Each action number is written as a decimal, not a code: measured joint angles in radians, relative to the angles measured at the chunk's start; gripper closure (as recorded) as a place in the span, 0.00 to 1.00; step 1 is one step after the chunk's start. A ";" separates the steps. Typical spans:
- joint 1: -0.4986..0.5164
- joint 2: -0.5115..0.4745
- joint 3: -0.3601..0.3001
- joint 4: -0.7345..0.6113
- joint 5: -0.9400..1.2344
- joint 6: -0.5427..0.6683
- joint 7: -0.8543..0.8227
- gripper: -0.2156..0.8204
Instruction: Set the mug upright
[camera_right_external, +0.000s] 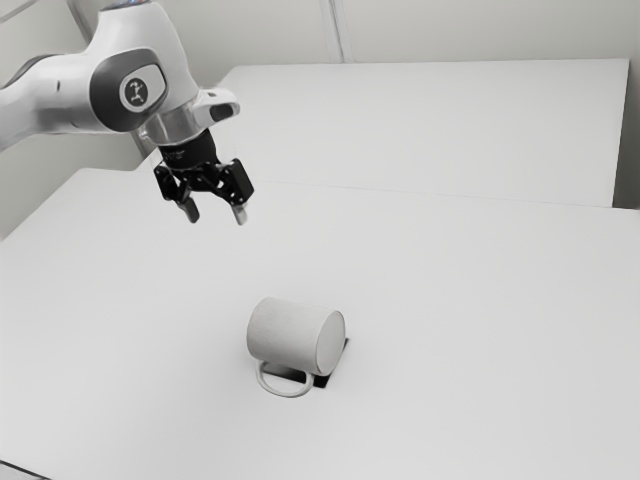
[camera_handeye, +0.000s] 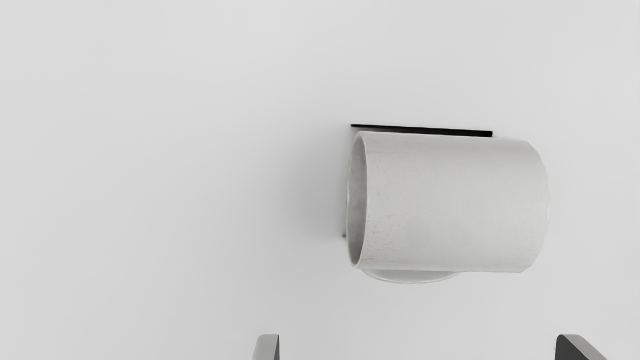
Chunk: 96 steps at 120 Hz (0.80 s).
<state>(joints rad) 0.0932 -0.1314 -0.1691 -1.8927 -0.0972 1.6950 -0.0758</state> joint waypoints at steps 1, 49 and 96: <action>0.001 0.000 0.000 -0.004 -0.004 0.003 0.001 0.21; 0.047 -0.017 0.012 -0.220 -0.148 0.181 0.090 0.21; 0.060 -0.008 0.021 -0.381 -0.318 0.361 0.219 0.21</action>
<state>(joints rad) 0.1531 -0.1390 -0.1478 -2.2737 -0.4154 2.0560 0.1430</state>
